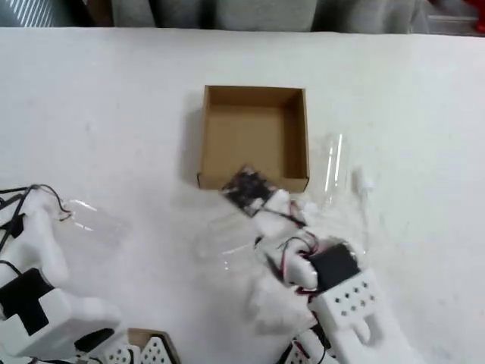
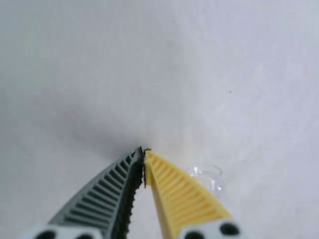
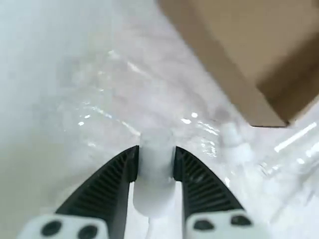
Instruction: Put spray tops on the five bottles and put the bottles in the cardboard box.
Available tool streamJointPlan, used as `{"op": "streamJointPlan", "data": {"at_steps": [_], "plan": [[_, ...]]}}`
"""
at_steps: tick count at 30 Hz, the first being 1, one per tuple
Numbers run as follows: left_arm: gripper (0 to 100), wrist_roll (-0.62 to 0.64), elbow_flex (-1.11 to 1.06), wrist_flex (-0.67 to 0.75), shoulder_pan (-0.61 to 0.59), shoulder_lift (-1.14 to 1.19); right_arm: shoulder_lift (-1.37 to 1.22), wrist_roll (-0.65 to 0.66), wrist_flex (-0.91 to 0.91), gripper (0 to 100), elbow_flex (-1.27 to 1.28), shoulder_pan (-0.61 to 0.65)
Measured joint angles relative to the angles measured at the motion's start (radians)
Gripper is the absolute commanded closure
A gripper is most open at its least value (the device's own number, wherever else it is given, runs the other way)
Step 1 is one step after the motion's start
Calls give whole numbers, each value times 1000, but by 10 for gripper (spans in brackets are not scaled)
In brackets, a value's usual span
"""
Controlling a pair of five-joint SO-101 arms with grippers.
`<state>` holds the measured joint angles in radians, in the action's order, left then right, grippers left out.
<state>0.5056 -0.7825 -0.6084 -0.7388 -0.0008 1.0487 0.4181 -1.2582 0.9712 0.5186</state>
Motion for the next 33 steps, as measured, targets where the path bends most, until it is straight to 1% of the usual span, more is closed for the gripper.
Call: {"op": "streamJointPlan", "data": {"at_steps": [4, 6, 8, 11, 13, 15, 18, 20, 24, 27, 31, 33], "plan": [[969, -5, -35, -2, 41, -60, 26, -49, 87, 983, 63, -114], [969, -41, -69, -2, 49, -114, 14, -58, 129, 983, 81, -152], [968, -75, -112, -2, 49, -187, -25, -60, 164, 983, 92, -153], [965, -89, -190, -2, 52, -327, -104, -60, 212, 983, 94, -155], [935, -91, -241, -2, 52, -436, -164, -60, 250, 983, 94, -155], [883, -94, -276, -41, 52, -548, -222, -60, 273, 983, 92, -157], [814, -97, -285, -144, 38, -701, -302, -60, 287, 983, 86, -161], [823, -97, -288, -219, 37, -764, -341, -60, 290, 983, 72, -163], [888, -98, -288, -301, 37, -792, -381, -61, 296, 983, 63, -164], [889, -97, -288, -328, 57, -790, -381, -61, 302, 983, 63, -164], [889, -94, -288, -325, 77, -758, -390, -61, 313, 983, 63, -164], [872, -48, -288, -293, 78, -747, -390, -61, 313, 983, 63, -164]]}}
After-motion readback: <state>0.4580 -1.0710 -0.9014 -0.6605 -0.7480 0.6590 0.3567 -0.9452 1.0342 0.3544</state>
